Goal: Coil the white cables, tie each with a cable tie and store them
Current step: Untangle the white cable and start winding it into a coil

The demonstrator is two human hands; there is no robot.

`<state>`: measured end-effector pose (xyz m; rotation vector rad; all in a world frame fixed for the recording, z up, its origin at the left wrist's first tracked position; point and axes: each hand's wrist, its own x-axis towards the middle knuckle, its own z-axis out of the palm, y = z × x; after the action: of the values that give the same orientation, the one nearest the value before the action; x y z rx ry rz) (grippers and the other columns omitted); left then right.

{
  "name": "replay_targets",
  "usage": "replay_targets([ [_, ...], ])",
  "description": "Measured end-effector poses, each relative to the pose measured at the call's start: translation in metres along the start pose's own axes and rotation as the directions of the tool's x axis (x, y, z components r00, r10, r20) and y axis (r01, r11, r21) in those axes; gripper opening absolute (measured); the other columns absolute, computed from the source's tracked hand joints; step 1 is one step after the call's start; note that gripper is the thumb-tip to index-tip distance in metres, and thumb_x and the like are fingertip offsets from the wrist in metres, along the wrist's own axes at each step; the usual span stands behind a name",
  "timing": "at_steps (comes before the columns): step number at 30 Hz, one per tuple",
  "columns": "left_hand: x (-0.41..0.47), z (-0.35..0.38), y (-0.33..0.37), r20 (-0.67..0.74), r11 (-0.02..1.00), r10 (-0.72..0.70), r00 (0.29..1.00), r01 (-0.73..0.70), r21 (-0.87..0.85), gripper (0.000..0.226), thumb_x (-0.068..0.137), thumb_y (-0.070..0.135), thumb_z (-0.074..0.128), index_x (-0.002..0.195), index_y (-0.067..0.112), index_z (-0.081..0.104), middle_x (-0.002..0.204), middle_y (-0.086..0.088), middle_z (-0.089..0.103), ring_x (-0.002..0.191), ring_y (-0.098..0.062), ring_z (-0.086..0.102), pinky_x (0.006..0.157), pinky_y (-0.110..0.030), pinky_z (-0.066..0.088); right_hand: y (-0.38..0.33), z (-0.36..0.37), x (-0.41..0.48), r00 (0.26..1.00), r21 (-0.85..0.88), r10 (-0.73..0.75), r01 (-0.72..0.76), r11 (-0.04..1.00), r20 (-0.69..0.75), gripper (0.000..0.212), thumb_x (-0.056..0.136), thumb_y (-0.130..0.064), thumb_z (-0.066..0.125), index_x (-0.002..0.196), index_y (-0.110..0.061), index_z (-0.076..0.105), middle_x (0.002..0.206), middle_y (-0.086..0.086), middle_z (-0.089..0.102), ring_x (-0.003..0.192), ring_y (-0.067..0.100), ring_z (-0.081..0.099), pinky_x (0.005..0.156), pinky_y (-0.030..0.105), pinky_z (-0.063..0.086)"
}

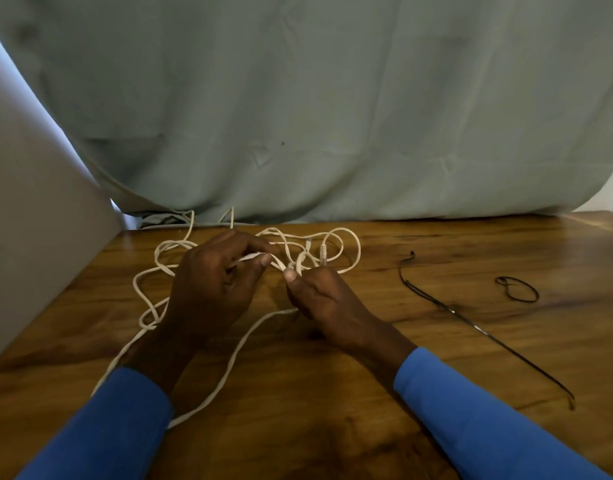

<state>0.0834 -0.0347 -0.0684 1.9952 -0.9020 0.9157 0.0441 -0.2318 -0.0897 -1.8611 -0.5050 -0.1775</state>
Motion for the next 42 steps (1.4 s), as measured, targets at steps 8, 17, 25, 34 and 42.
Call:
replay_targets([
  [8, -0.004, 0.022, 0.024, 0.254, 0.871, -0.163, 0.954, 0.260, -0.418, 0.028, 0.104, 0.024, 0.052, 0.117, 0.015, 0.075, 0.103, 0.000, 0.078, 0.098, -0.017, 0.073, 0.086, -0.028, 0.056, -0.014, -0.006, 0.004, 0.901, 0.811, -0.036, -0.371, 0.453, 0.432, 0.052, 0.105, -0.043, 0.036, 0.056, -0.025, 0.032, 0.045, -0.006, 0.022, 0.036, 0.009, 0.011, 0.041, 0.026, 0.001],
  [17, -0.001, 0.016, 0.018, 0.075, 0.998, -0.031, 0.997, 0.035, -0.050, 0.025, 0.105, 0.028, 0.054, 0.082, 0.030, 0.063, 0.056, 0.010, 0.061, 0.056, -0.007, 0.062, 0.058, -0.028, 0.047, -0.015, 0.001, 0.003, 0.933, 0.850, 0.105, -0.358, 0.387, 0.346, 0.055, 0.107, -0.042, 0.039, 0.056, -0.022, 0.042, 0.047, -0.005, 0.019, 0.039, 0.010, 0.018, 0.044, 0.025, 0.019],
  [25, -0.006, 0.027, 0.018, 0.237, 0.866, -0.203, 0.950, 0.287, -0.409, 0.030, 0.103, 0.033, 0.053, 0.083, 0.018, 0.071, 0.068, 0.002, 0.067, 0.065, -0.004, 0.061, 0.064, -0.022, 0.048, -0.018, -0.002, 0.002, 0.898, 0.848, 0.034, -0.426, 0.314, 0.439, 0.051, 0.107, -0.043, 0.039, 0.059, -0.026, 0.030, 0.046, -0.007, 0.020, 0.038, 0.009, 0.014, 0.043, 0.024, 0.014],
  [34, -0.004, 0.012, -0.009, 0.067, 0.976, -0.212, 0.975, 0.215, -0.037, 0.055, 0.107, 0.048, 0.033, 0.078, 0.019, 0.071, 0.060, 0.000, 0.066, 0.057, -0.015, 0.063, 0.057, -0.028, 0.046, -0.032, -0.005, 0.002, 0.888, 0.887, -0.129, -0.411, 0.211, 0.442, 0.050, 0.107, -0.041, 0.038, 0.060, -0.025, 0.029, 0.046, -0.007, 0.019, 0.037, 0.009, 0.014, 0.044, 0.024, 0.018],
  [42, 0.002, 0.039, 0.017, 0.569, 0.916, -0.171, 0.804, -0.084, 0.393, 0.042, 0.107, 0.058, 0.031, 0.128, 0.035, 0.059, 0.113, 0.003, 0.072, 0.104, -0.020, 0.067, 0.084, -0.035, 0.046, -0.024, -0.066, 0.013, 0.958, 0.961, 0.183, 0.181, 0.210, -0.220, 0.059, 0.104, -0.035, 0.037, 0.047, -0.022, 0.039, 0.039, -0.007, 0.022, 0.033, 0.009, 0.015, 0.039, 0.021, 0.021],
])
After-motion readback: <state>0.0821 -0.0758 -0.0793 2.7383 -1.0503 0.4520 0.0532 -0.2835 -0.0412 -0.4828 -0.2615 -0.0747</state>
